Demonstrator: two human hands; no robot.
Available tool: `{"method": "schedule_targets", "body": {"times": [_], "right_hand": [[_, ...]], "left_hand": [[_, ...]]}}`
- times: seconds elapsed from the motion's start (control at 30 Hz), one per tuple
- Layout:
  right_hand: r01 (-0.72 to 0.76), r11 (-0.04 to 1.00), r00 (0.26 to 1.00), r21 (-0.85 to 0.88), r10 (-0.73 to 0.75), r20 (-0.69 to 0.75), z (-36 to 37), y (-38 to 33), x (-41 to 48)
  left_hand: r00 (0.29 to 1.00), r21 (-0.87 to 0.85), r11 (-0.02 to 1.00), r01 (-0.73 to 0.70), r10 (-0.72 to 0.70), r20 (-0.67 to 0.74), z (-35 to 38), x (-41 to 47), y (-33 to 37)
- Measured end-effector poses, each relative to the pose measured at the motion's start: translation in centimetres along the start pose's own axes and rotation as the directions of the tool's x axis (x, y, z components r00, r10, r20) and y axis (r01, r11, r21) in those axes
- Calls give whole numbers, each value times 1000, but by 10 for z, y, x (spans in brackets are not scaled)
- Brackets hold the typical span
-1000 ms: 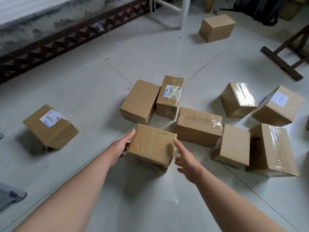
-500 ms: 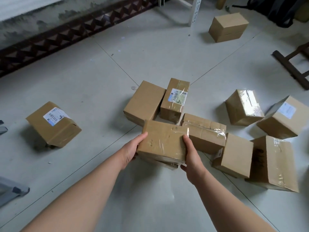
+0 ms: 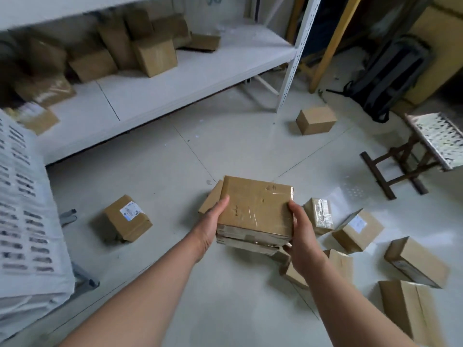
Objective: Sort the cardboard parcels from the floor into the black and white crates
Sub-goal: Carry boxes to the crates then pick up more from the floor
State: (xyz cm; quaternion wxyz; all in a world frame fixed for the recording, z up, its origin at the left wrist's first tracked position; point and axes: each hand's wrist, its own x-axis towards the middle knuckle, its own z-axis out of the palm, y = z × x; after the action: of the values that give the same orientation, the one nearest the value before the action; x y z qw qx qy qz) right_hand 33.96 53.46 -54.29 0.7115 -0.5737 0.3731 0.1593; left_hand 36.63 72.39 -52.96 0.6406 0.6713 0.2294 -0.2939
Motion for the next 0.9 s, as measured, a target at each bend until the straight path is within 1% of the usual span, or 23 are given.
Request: {"method": "schedule_targets", "body": {"times": [0.1, 0.23, 0.37, 0.5, 0.63, 0.77, 0.83, 0.9], "right_hand": [[41, 999, 999, -24, -40, 34, 9, -59, -62], [83, 994, 993, -70, -76, 92, 27, -132, -142], [129, 985, 980, -116, -109, 165, 54, -192, -218], [172, 974, 957, -147, -130, 258, 99, -241, -285], [227, 953, 898, -200, -126, 423, 156, -261, -328], [256, 930, 836, -263, -76, 544, 217, -248, -358], [258, 924, 814, -281, -52, 579, 248, -235, -370], [252, 918, 790, -307, -12, 612, 280, -219, -381]], "left_hand": [[999, -43, 998, -41, 41, 14, -3, -62, 58], [998, -76, 995, -62, 61, -9, -17, -148, 130], [990, -117, 986, -123, 113, -81, -40, -234, 190], [970, -123, 972, -201, 180, -162, -79, -315, 237], [919, -141, 943, -303, 250, -305, -136, -374, 252], [869, -193, 901, -390, 290, -400, -189, -415, 241], [859, -229, 886, -402, 279, -429, -218, -431, 229], [855, -287, 873, -395, 234, -463, -249, -444, 215]]}}
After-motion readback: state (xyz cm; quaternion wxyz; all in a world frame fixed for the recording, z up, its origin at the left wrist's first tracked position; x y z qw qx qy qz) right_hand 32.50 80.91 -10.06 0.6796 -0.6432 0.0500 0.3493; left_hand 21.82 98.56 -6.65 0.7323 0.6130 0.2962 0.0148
